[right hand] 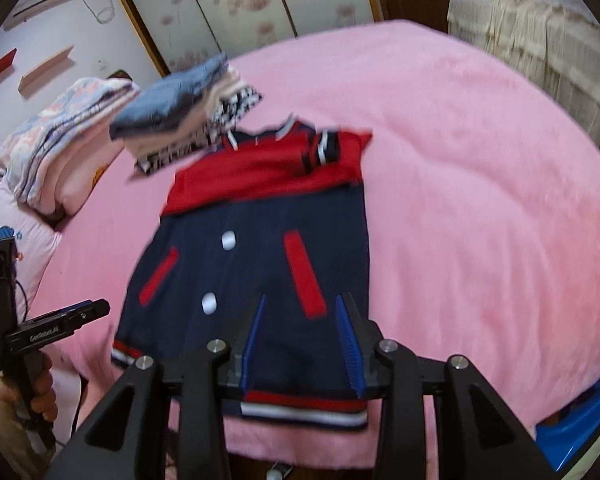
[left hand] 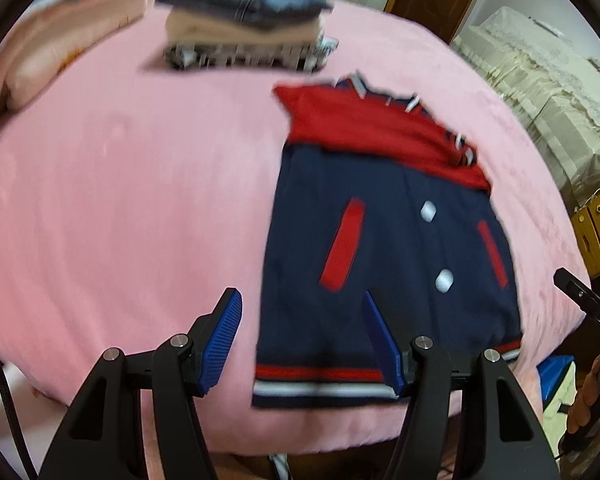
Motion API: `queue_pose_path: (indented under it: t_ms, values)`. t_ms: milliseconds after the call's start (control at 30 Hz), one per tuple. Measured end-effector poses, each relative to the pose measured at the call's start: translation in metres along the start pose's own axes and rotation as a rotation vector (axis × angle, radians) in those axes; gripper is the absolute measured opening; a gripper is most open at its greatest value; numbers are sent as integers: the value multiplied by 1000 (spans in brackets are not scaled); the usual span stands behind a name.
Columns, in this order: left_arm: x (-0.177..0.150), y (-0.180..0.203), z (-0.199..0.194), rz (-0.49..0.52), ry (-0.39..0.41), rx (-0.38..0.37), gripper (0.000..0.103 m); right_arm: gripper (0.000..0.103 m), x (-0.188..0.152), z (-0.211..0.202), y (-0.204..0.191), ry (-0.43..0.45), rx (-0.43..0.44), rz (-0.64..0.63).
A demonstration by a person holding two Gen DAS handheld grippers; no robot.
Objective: Fold large clothes
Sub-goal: 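Grasp the striped ribbed hem at its two ends with both tools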
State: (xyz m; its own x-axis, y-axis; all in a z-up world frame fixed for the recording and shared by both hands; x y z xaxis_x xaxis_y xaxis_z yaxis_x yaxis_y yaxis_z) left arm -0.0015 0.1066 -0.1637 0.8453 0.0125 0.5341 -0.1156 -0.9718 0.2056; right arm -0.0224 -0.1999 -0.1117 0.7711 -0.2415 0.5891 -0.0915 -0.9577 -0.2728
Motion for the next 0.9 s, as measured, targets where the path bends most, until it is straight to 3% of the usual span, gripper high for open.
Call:
queue_pose_path:
  t_ms: [233, 400, 700, 900]
  values:
    - [-46, -17, 24, -28, -81, -37, 61, 37, -53, 15, 24, -120, -15, 47]
    - [-54, -22, 29, -66, -62, -85, 62, 37, -73, 24, 33, -185, 29, 89]
    - [-55, -26, 40, -90, -63, -135, 68, 37, -83, 32, 40, -191, 79, 116]
    - [-56, -15, 44, -21, -67, -125, 78, 37, -86, 31, 39, -196, 87, 89]
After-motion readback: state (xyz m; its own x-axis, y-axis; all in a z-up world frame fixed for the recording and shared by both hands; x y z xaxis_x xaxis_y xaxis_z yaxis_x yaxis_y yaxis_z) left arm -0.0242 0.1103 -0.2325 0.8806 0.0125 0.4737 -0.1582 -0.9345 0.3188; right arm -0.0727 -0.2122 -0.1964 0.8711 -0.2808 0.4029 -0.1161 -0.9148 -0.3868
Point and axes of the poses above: each gripper's, at about its wrist camera, not at the fingertips, and z roughly the way its jaws point, y to its right, x to its top, the point moved 7 cm from there along z, roughly the way its jaws point, and after that the axes turned 8 degrees about y, right-handed, at the moved point
